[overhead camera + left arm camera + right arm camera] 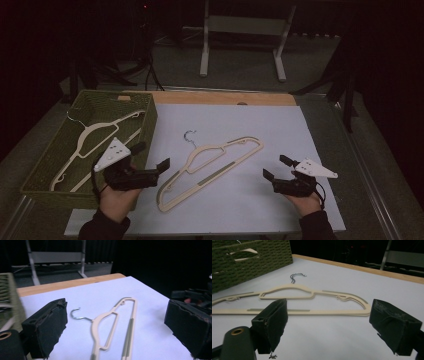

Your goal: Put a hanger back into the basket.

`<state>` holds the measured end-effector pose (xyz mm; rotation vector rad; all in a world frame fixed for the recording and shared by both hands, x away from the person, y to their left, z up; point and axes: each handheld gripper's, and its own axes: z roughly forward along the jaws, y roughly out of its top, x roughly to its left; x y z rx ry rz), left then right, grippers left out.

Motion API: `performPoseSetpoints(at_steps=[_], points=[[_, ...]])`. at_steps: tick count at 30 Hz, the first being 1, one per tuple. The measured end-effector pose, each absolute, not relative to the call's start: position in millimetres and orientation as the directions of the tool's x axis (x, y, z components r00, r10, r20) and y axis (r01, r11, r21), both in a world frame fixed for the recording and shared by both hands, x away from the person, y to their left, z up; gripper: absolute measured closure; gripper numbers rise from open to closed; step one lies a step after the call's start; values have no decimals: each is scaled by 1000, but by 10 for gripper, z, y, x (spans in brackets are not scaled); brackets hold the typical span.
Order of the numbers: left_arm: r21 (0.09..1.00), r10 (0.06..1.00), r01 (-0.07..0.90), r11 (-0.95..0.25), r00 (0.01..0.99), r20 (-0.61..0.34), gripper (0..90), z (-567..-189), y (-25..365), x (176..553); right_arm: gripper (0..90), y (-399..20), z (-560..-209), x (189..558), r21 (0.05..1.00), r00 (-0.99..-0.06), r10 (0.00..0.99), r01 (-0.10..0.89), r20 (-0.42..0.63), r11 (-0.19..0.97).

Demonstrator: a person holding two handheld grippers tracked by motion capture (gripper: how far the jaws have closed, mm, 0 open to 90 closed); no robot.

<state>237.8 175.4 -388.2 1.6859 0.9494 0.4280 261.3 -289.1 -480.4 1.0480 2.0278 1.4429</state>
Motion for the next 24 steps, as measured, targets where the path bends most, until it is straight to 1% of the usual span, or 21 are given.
performPoseSetpoints(at_steps=[3,4,5,11,12,13,14,15,16,18,19,20,21,22,23,24], points=[[921,760,379,-87,623,-184,55,-3891,1704,2392,170,-2839,-4787,2667,927,-633,772,321,60,192],[915,742,390,-101,642,-191,55,-3915,1602,2412,171,-2839,-4787,2667,927,-633,772,321,60,192],[912,736,395,-109,649,-192,55,-3927,1563,2419,171,-2767,-4776,2744,925,-644,764,315,42,214],[898,720,420,-131,663,-206,55,-4013,1377,2469,173,-2532,-4785,2943,918,-676,736,316,39,241],[898,720,420,-131,663,-206,55,-4013,1377,2469,173,-2532,-4785,2943,918,-676,736,316,39,241],[896,718,419,-149,668,-193,56,-4048,1327,2482,173,-2404,-4792,3019,908,-695,718,319,30,271],[887,716,428,-176,674,-183,56,-4096,1271,2501,173,-2368,-4792,3041,905,-700,713,322,30,278],[887,716,428,-176,674,-183,56,-4096,1271,2501,173,-2368,-4792,3041,905,-700,713,322,30,278],[870,713,452,-197,675,-189,63,-4172,1196,2530,170,-2275,-4786,3093,902,-712,702,322,32,286],[849,710,481,-217,675,-201,65,-4270,1120,2581,167,-2222,-4780,3109,903,-717,696,321,36,284],[849,710,481,-217,675,-201,65,-4270,1120,2581,167,-2199,-4781,3110,905,-721,692,321,41,280],[836,708,501,-224,673,-214,65,-4324,1085,2617,167,-2199,-4781,3110,905,-721,692,321,41,280],[806,699,552,-212,662,-270,65,-4424,1029,2702,166,-2162,-4792,3103,905,-727,686,320,44,282],[806,699,552,-212,662,-270,66,-4424,1029,2702,166,-2150,-4801,3100,903,-728,684,319,40,287],[786,700,584,-201,647,-302,66,-4503,975,2788,166,-2143,-4810,3092,903,-729,683,323,47,283],[779,701,595,-199,641,-311,66,-4535,948,2834,166,-2143,-4819,3086,903,-731,680,324,51,281]])
